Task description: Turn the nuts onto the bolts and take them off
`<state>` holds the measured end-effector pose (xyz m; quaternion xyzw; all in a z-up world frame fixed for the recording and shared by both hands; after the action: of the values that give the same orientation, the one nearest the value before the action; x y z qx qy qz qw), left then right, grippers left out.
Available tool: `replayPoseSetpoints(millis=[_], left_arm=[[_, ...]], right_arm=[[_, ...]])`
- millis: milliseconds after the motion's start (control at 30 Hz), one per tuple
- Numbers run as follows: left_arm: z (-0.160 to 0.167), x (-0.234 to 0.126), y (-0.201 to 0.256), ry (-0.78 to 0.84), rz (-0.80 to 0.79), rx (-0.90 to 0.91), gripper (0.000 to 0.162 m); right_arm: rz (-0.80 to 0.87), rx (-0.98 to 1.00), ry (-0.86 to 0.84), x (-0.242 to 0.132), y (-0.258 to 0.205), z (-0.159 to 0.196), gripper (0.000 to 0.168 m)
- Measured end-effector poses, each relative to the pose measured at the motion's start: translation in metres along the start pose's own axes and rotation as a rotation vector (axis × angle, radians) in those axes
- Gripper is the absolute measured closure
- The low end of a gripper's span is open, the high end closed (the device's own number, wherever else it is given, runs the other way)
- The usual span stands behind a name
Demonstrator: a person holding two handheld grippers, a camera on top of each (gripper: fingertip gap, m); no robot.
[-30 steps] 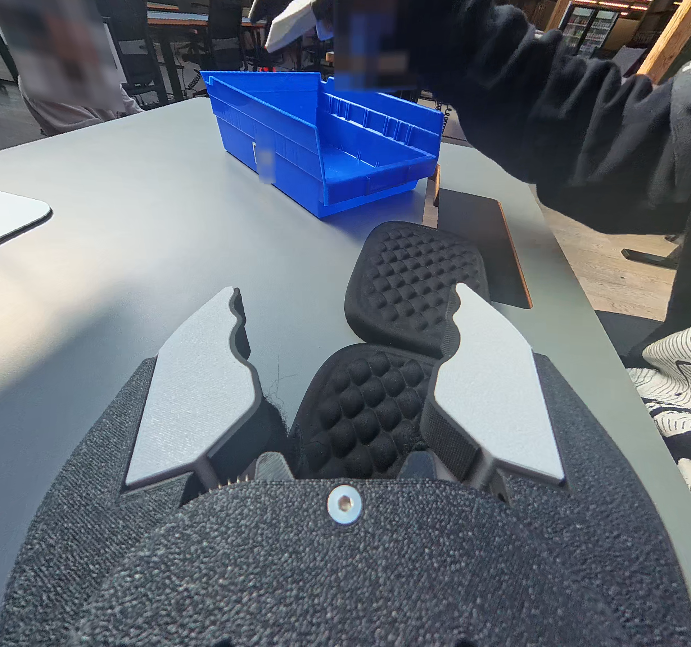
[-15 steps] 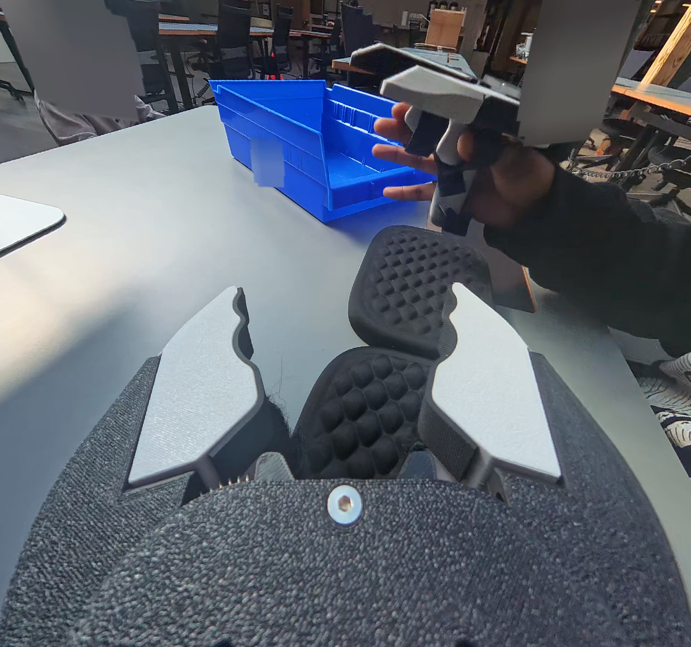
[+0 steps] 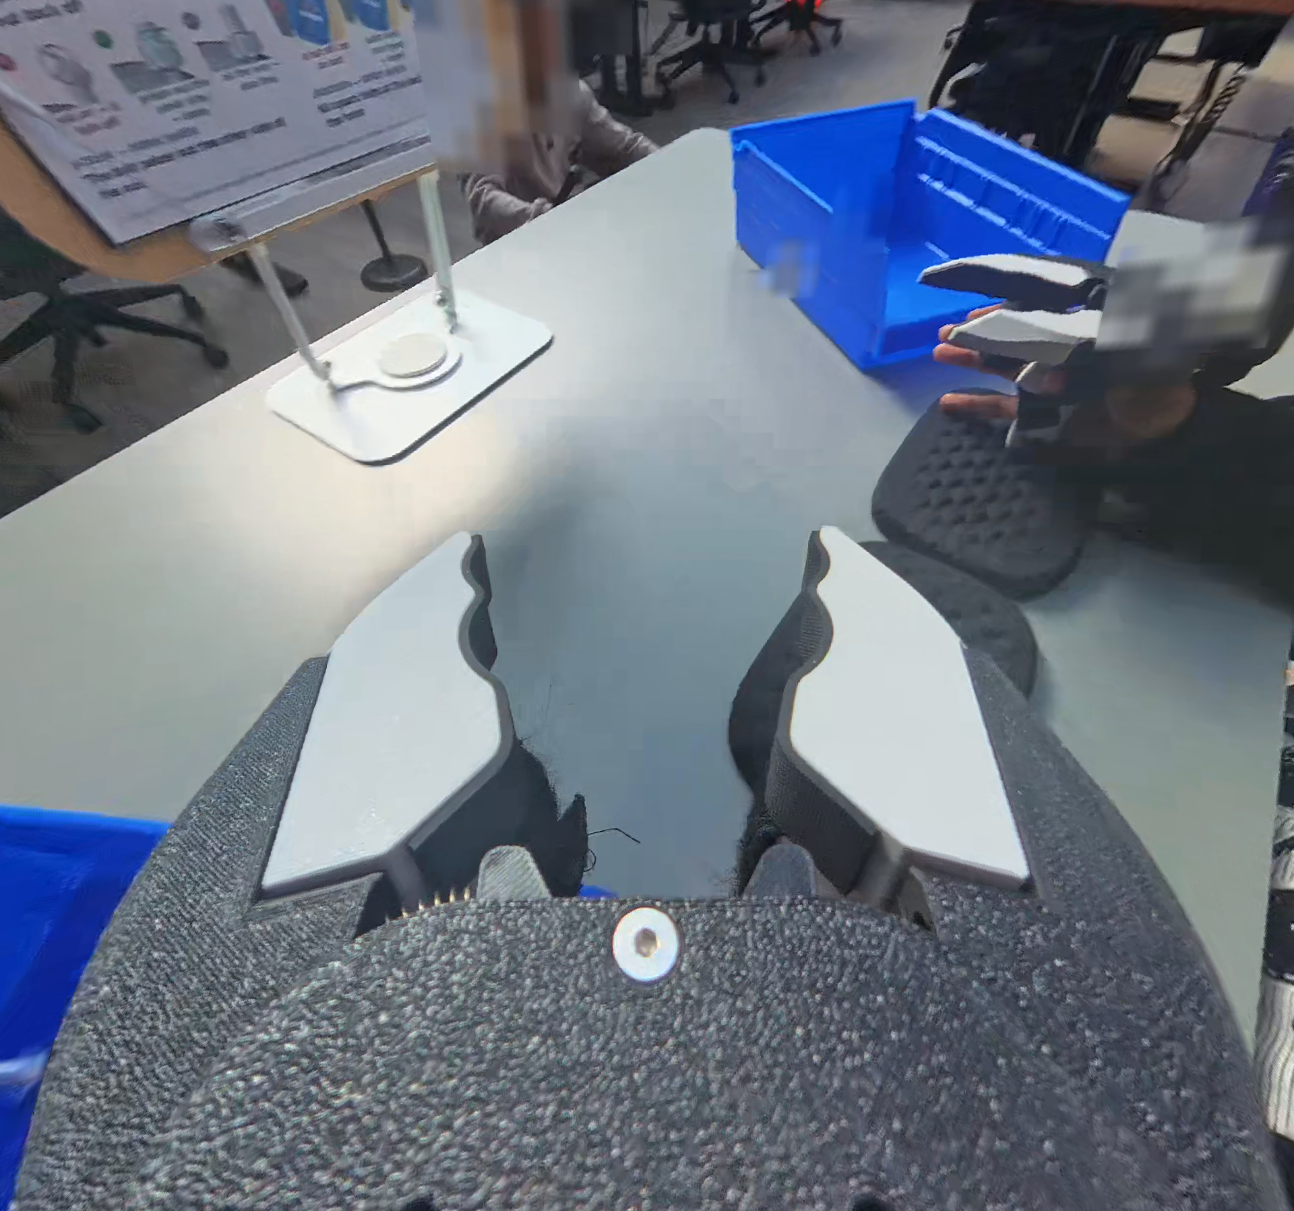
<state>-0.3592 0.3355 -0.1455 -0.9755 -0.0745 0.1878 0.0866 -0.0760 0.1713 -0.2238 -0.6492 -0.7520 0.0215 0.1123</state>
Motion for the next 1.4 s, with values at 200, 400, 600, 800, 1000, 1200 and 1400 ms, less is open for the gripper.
replayPoseSetpoints(millis=[200,400,600,800,1000,1200,1400], left_arm=[[0.042,-0.080,-0.115,-0.438,-0.231,-0.057,0.078],[0.111,-0.087,-0.179,-0.751,-0.183,-0.291,0.093],[0.156,-0.064,-0.205,-0.892,-0.117,-0.425,0.107],[0.177,-0.048,-0.218,-0.981,-0.130,-0.467,0.113],[0.194,-0.044,-0.221,-1.044,-0.133,-0.448,0.120],[0.198,-0.042,-0.222,-1.026,-0.116,-0.458,0.152],[0.171,-0.051,-0.219,-1.040,-0.091,-0.382,0.152]], right_arm=[[-0.027,-0.006,-0.035,0.003,-0.004,0.002,0.112],[-0.036,-0.007,-0.029,0.002,-0.005,0.002,0.111],[-0.040,0.012,-0.022,0.002,-0.003,0.002,0.111],[-0.046,0.017,-0.021,0.002,-0.003,0.002,0.111],[-0.049,0.026,-0.020,0.002,-0.002,0.002,0.111],[-0.048,0.034,-0.023,0.002,-0.001,0.003,0.111],[-0.050,0.034,-0.027,0.002,-0.001,0.003,0.112]])
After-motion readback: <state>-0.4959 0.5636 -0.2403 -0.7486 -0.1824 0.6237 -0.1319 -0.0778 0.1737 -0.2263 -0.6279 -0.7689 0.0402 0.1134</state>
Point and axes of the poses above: each gripper's, where its closed fingertips meet, x out along the fingers, z out of its underside, y = z × x across the jaws, the point moved 6 cm from there along -x, back along the fingers, and after that the axes turned 10 degrees about x, right-handed, at the moved point
